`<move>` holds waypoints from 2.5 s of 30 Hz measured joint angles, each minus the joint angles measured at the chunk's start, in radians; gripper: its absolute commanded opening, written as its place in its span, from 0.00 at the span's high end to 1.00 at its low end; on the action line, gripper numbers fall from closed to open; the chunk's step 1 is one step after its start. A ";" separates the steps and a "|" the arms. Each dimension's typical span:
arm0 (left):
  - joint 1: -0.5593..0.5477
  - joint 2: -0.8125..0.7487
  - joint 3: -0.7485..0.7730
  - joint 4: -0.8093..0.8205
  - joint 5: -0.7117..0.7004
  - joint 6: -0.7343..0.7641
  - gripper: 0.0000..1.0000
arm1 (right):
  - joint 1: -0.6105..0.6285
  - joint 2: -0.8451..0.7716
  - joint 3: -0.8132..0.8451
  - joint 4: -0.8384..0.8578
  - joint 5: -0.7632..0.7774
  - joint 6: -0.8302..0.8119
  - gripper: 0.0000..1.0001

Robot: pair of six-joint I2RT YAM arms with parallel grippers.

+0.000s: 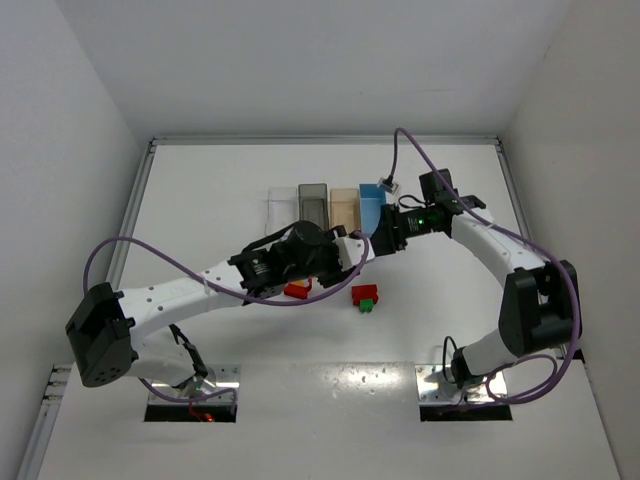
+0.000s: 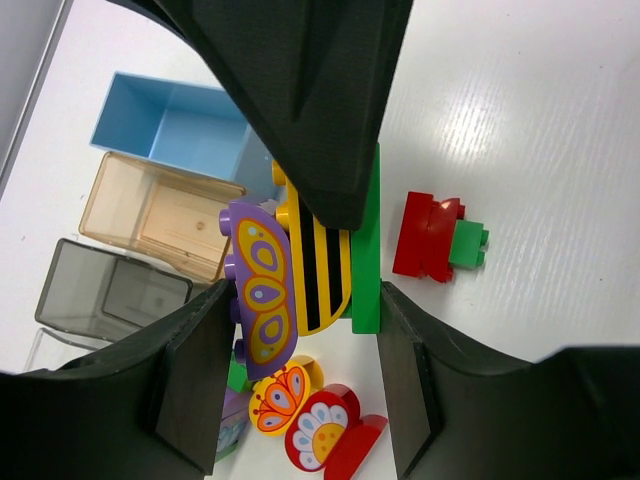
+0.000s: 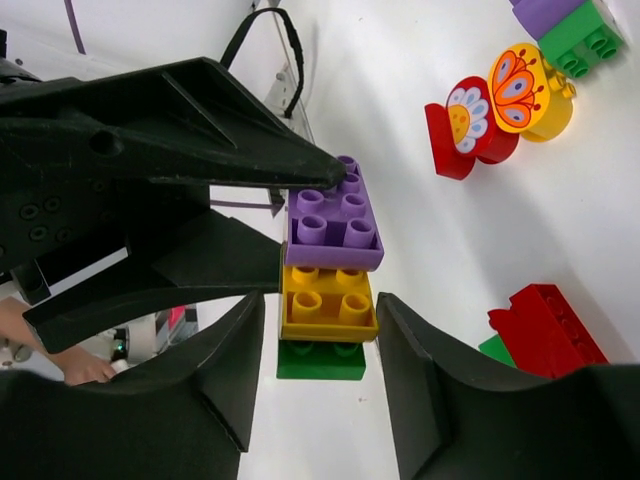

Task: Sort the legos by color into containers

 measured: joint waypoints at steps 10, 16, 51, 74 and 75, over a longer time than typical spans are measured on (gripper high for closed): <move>0.000 0.000 -0.002 0.005 -0.009 0.000 0.64 | 0.000 0.000 0.000 -0.012 0.003 -0.013 0.46; 0.000 0.000 -0.004 0.007 -0.009 0.000 0.64 | 0.000 0.000 0.002 0.005 -0.003 0.011 0.43; 0.338 -0.126 0.151 -0.311 0.498 -0.145 0.00 | 0.010 0.003 0.068 -0.436 0.076 -0.600 1.00; 0.425 0.230 0.321 -0.410 1.077 -0.272 0.09 | 0.107 -0.011 0.225 -0.422 0.100 -0.671 1.00; 0.422 0.231 0.321 -0.404 1.077 -0.272 0.10 | 0.111 -0.011 0.229 -0.421 0.100 -0.669 1.00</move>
